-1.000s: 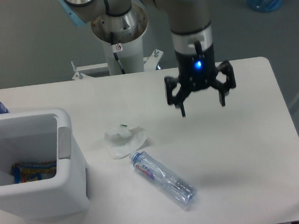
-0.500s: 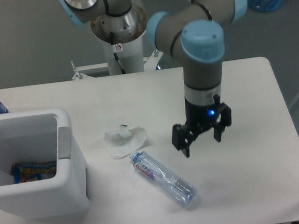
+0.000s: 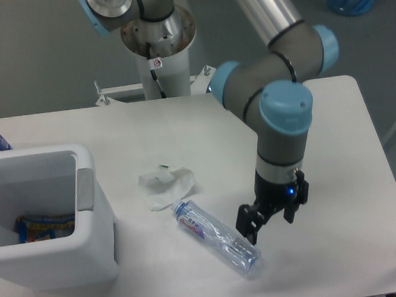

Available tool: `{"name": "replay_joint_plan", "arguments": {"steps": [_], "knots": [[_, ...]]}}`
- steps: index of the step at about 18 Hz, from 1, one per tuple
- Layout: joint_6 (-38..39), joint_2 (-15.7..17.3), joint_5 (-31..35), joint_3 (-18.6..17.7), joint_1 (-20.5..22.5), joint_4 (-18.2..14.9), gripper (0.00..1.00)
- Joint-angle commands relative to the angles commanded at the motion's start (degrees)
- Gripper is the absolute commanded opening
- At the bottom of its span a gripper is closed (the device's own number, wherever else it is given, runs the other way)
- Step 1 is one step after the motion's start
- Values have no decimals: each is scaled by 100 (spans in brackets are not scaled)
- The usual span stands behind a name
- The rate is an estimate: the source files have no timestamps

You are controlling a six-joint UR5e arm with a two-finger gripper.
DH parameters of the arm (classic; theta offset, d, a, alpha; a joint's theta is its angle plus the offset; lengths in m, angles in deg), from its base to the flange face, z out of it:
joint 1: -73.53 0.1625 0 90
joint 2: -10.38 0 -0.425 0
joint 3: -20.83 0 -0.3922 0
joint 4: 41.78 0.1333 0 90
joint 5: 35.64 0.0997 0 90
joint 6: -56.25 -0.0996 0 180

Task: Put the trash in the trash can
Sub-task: 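Lower the gripper onto the bottle's cap end and close on it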

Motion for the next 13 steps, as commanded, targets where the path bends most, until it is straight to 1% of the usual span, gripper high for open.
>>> {"name": "replay_joint_plan", "arguments": {"steps": [2,3,4,6,7,13], "knots": [[-9,-114,70,-17,-9,35,100],[0,-184,192,-18,-79,53,100],[70,-246,367,8,-166,131,100],[219,-325,640,-17,-220,394,100],[202,-343,694,-26,-272,448,100],[342,-501,782,-79,-431,439,100]]}}
